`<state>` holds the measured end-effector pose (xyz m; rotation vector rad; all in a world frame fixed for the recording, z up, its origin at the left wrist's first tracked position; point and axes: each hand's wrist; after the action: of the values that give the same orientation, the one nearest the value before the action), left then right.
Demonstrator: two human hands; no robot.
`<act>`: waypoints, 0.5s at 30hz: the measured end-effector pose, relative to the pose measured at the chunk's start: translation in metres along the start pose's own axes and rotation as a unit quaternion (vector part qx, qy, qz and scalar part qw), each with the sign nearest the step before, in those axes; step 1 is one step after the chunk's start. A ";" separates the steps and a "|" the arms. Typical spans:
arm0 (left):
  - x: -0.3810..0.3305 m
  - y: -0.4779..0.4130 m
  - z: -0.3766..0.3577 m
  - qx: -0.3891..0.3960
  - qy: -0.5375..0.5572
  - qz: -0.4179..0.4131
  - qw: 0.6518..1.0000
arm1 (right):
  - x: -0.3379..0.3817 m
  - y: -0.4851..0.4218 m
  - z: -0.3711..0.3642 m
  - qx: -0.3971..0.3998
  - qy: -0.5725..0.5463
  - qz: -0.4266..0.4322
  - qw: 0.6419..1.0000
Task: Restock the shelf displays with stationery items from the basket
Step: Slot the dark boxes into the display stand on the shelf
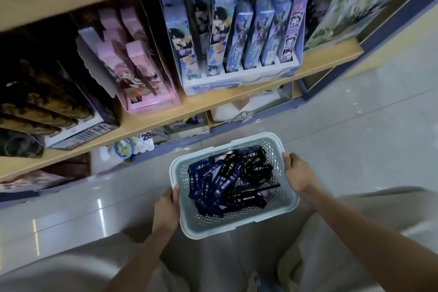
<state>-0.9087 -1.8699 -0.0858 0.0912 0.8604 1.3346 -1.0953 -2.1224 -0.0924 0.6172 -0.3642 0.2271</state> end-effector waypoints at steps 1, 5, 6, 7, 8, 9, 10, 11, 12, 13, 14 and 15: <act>0.002 0.000 -0.001 -0.002 0.004 -0.003 1.000 | 0.000 -0.001 -0.001 -0.005 -0.005 -0.003 1.000; 0.000 -0.004 -0.003 0.004 0.012 0.019 1.000 | 0.005 -0.005 -0.002 -0.022 -0.042 -0.012 0.999; -0.003 -0.003 -0.002 -0.008 0.011 0.014 1.000 | 0.006 -0.004 -0.001 -0.065 -0.045 0.010 0.997; -0.008 -0.002 0.000 -0.039 -0.003 -0.010 0.999 | 0.007 -0.003 -0.001 -0.119 -0.029 0.054 0.991; -0.014 0.000 0.000 -0.080 -0.028 -0.055 0.995 | 0.010 -0.001 -0.002 -0.159 -0.008 0.113 0.981; -0.022 0.002 -0.001 -0.113 -0.050 -0.109 0.986 | 0.013 0.001 -0.003 -0.168 0.004 0.173 0.971; -0.031 0.003 -0.005 -0.128 -0.057 -0.160 0.977 | 0.014 0.002 -0.007 -0.152 0.009 0.226 0.962; -0.040 0.003 -0.011 -0.117 -0.062 -0.198 0.971 | 0.015 0.002 -0.013 -0.119 0.017 0.263 0.957; -0.048 0.001 -0.020 -0.088 -0.068 -0.223 0.968 | 0.014 0.001 -0.020 -0.083 0.031 0.286 0.954; -0.054 -0.002 -0.032 -0.049 -0.075 -0.233 0.968 | 0.013 0.002 -0.026 -0.044 0.051 0.295 0.953; -0.061 -0.004 -0.043 -0.008 -0.079 -0.231 0.970 | 0.012 0.001 -0.033 -0.004 0.070 0.294 0.953; -0.066 -0.007 -0.055 0.024 -0.078 -0.227 0.970 | 0.012 0.002 -0.038 0.033 0.082 0.283 0.955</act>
<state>-0.9344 -1.9517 -0.0948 0.0335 0.7266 0.8651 -1.0751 -2.0966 -0.1158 0.5441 -0.3677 0.8385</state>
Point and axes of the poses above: each hand's wrist, its own y-axis away from the middle knuckle, its own z-axis out of the back of the hand, x = y × z, and after that the axes turned 5 degrees about -x, right-handed
